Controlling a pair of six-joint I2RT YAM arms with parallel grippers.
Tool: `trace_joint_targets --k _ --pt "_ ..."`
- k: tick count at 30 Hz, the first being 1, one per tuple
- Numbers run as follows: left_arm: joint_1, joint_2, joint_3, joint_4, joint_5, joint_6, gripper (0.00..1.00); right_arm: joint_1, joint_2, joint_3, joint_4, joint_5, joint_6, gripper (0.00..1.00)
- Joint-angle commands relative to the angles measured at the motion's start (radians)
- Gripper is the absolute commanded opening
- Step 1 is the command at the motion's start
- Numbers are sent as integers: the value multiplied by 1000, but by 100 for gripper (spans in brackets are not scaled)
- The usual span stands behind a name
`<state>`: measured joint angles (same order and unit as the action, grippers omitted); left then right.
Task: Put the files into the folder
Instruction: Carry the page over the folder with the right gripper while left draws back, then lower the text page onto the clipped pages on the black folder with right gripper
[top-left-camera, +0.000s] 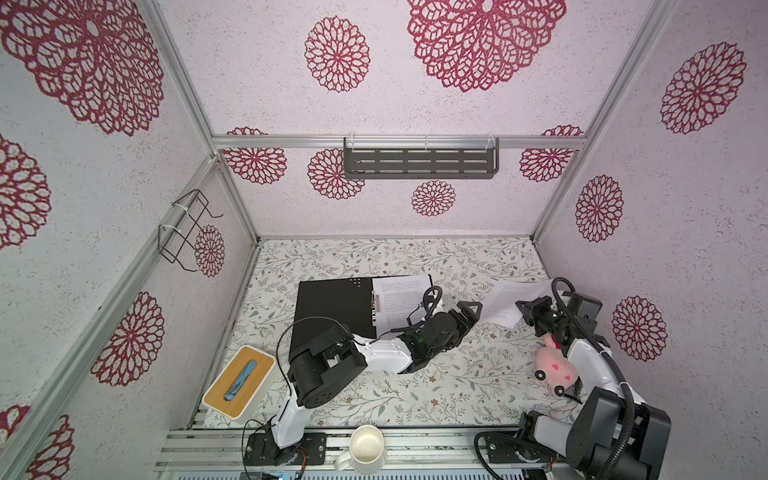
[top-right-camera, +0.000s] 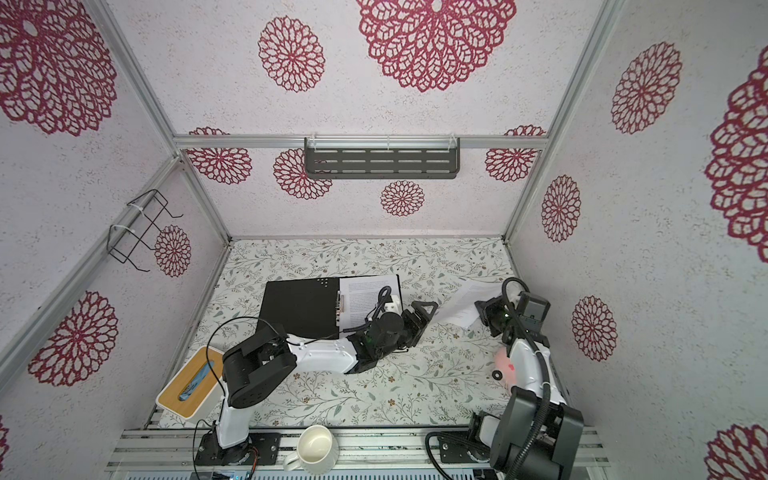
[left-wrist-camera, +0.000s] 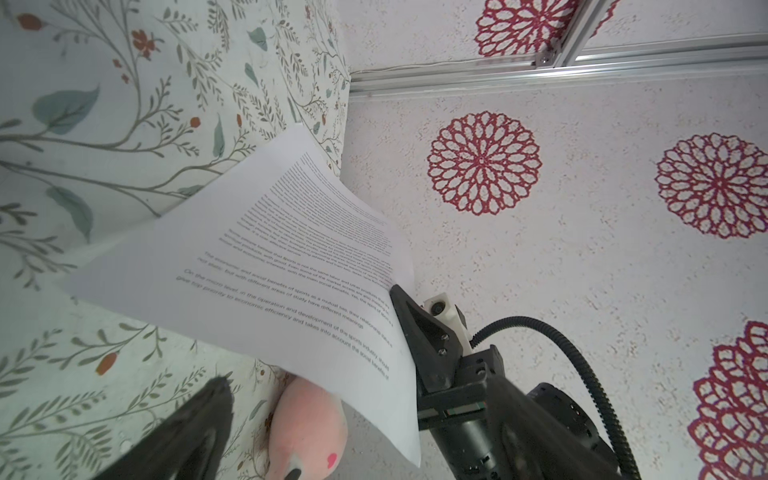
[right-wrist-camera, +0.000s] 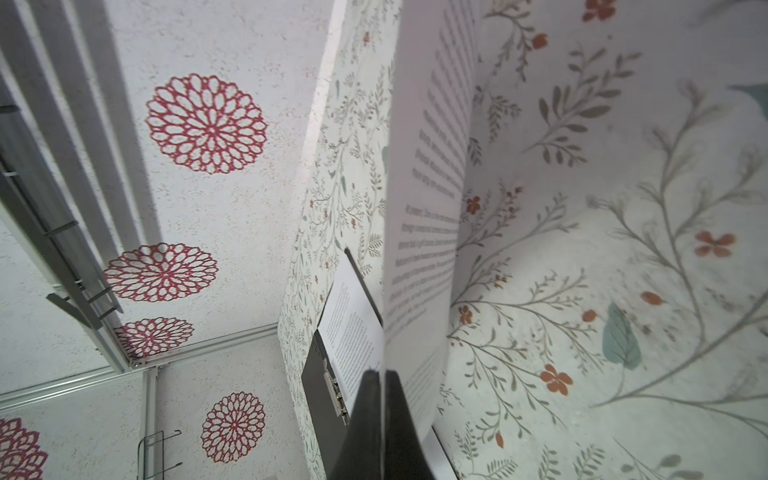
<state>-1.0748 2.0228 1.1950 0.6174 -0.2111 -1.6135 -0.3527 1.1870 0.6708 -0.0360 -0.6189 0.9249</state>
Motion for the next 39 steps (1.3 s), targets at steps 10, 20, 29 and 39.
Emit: trace_joint_targets --k 10,20,29,39 --pt "27 -306 -31 -591 -165 222 98 307 89 342 -52 139 -18 0" --pt "50 -620 -316 -801 -392 114 98 621 370 771 -202 59 -159 0" --pt "81 -820 -473 -973 -463 -15 98 616 294 704 -189 7 -197 0" --pt "105 -967 -647 -988 -429 -104 98 607 264 176 75 41 -221 0"
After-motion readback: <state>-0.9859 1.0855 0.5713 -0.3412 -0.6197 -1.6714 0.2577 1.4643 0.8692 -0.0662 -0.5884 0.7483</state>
